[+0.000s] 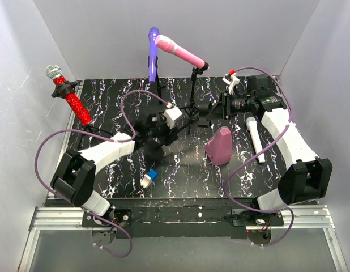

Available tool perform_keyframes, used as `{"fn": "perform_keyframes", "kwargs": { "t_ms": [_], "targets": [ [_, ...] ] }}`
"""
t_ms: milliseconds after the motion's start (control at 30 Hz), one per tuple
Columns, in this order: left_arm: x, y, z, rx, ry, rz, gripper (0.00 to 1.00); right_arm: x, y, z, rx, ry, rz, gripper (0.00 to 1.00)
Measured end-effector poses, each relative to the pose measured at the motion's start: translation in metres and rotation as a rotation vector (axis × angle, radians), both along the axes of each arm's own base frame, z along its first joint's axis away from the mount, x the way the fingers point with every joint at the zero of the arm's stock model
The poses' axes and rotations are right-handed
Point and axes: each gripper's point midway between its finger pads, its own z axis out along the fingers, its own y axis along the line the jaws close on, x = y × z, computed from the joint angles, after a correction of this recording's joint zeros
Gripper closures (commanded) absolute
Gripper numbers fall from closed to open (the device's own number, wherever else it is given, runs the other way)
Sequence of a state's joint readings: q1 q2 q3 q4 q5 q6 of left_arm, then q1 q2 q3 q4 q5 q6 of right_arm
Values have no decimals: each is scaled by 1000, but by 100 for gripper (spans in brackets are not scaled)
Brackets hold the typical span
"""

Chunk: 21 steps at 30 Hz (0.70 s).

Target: Remove the microphone from the stand

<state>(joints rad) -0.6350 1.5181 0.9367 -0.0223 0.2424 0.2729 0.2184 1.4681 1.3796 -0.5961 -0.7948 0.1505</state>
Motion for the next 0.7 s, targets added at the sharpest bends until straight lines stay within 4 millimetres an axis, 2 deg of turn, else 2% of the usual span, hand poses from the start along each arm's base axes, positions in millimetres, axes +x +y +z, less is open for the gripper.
{"fn": "perform_keyframes", "kwargs": {
  "t_ms": [200, 400, 500, 567, 600, 667, 700],
  "targets": [
    [7, -2, 28, -181, 149, -156, 55, -3, 2, 0, -16, -134, 114, 99],
    [-21, -16, 21, -208, 251, -367, 65, -11, 0, 0, -32, -221, 198, 99],
    [-32, -17, 13, -206, 282, -422, 76, -15, 1, 3, -31, -244, 220, 99],
    [-36, -17, 11, -205, 286, -448, 91, -18, 2, 5, -30, -253, 228, 99],
    [-37, -18, 11, -204, 275, -463, 99, -19, 2, 6, -29, -255, 228, 92],
    [-38, -18, 11, -203, 266, -482, 100, -21, 2, 7, -25, -251, 222, 74],
    [-39, -19, 11, -201, 260, -488, 100, -23, 2, 6, -21, -241, 213, 68]
  ]
}}
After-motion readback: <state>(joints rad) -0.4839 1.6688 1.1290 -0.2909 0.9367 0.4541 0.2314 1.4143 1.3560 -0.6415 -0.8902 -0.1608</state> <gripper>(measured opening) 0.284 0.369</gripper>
